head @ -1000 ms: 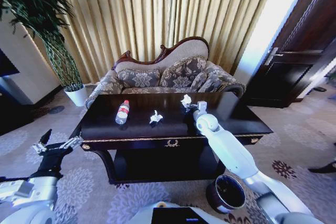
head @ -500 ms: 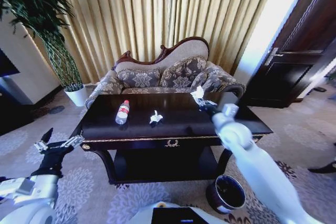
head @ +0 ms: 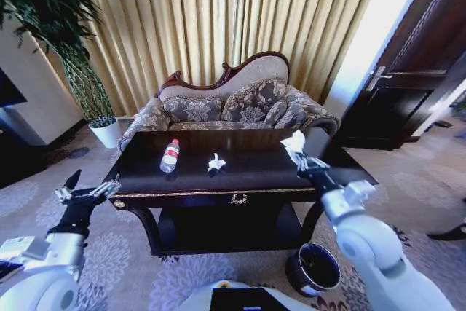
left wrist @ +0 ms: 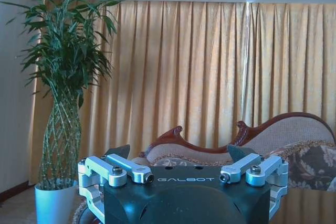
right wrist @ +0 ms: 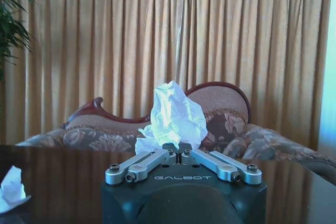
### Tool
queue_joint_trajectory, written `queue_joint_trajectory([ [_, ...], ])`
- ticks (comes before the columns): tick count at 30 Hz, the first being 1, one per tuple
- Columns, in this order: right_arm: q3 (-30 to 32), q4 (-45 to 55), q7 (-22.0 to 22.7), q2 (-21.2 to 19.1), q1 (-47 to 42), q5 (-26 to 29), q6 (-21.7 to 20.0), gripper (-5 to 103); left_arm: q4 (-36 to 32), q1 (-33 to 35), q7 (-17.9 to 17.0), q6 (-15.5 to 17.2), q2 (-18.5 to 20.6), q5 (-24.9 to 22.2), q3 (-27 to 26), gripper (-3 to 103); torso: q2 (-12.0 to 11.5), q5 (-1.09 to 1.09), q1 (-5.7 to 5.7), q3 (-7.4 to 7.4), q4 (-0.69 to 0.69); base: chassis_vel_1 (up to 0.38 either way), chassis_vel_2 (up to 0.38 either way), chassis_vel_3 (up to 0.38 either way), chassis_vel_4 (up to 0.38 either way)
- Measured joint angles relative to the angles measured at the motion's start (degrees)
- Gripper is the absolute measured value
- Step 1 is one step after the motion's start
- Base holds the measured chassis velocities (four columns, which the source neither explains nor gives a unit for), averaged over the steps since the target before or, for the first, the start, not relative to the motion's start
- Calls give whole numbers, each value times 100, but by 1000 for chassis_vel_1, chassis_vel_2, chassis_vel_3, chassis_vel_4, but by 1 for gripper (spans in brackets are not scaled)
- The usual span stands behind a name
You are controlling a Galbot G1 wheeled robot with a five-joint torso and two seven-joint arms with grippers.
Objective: Move to the front of the table and place the trash on the table into the trash bin.
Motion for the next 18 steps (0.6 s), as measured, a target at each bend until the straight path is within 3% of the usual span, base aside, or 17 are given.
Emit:
queue_joint_trajectory([
  [10,16,42,-25,278,-353,-367,194,0,0,-145,-136,301,315,-235,-52,100,-1,0,1,1,0,0,0,0,0],
  [18,-5,185,1,359,-461,-416,201,0,0,-153,-202,535,313,-263,-55,100,-1,0,1,1,1,0,0,0,0],
])
